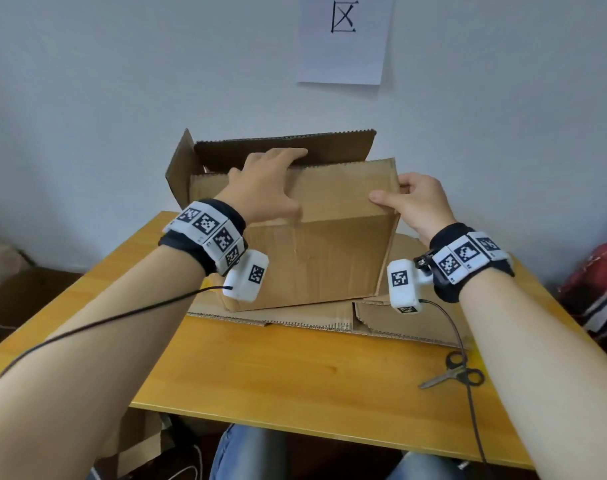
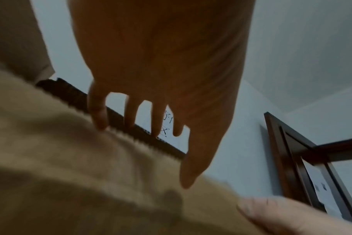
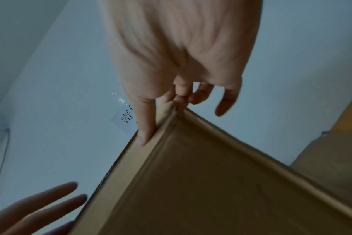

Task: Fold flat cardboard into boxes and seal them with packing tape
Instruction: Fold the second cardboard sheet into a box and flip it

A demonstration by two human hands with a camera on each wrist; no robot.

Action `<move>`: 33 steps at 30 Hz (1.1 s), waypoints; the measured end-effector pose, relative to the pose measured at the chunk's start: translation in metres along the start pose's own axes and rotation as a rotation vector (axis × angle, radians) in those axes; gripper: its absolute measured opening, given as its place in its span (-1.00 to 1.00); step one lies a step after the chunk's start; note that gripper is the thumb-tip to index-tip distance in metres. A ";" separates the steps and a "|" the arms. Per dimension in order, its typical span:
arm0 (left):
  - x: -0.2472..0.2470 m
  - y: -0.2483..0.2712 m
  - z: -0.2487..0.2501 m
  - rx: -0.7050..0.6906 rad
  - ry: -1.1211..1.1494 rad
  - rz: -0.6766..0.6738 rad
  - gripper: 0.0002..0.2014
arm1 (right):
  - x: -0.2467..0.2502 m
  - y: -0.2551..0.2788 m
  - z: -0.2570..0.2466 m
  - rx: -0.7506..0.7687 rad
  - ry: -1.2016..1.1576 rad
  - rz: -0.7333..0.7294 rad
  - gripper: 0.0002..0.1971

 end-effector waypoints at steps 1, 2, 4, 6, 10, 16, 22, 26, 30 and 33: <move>-0.003 -0.001 0.004 0.018 -0.055 0.010 -0.04 | 0.000 0.002 -0.001 0.042 0.007 0.011 -0.68; -0.004 -0.002 0.007 0.018 -0.088 0.034 -0.02 | 0.000 0.006 -0.004 0.085 0.022 0.015 -0.65; -0.003 -0.002 0.013 0.013 -0.095 0.100 -0.05 | 0.000 0.011 -0.006 0.173 0.036 0.001 -0.63; 0.000 -0.003 0.015 0.030 -0.024 0.211 -0.22 | -0.005 0.019 -0.012 0.242 0.061 -0.093 -0.73; 0.002 -0.007 0.008 -0.007 0.032 0.335 -0.61 | -0.019 0.028 -0.023 0.079 0.393 -0.438 -0.40; 0.001 -0.008 -0.006 -0.215 0.078 0.399 -0.63 | -0.036 0.045 -0.050 0.171 0.637 -0.811 -0.06; 0.007 -0.008 0.006 -0.349 0.058 0.426 -0.64 | -0.045 0.028 -0.062 0.168 0.943 -0.886 0.34; 0.006 -0.008 0.002 -0.249 0.158 0.473 -0.63 | -0.032 0.032 -0.071 0.141 1.073 -0.589 0.22; -0.006 -0.007 0.001 0.005 0.185 0.339 -0.54 | -0.022 0.035 -0.066 0.326 0.678 -0.120 -0.31; -0.018 -0.010 0.023 0.019 0.423 0.107 -0.19 | -0.026 0.031 -0.052 0.399 0.459 -0.096 -0.57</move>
Point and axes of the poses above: each hand's wrist, its own y-axis away from the middle knuckle, its own x-axis out of the back of the hand, z = x × y, the point moved 1 cm from there along -y, towards the middle knuckle, and after that the axes turned 8 degrees about -z, right-handed, at the moved point
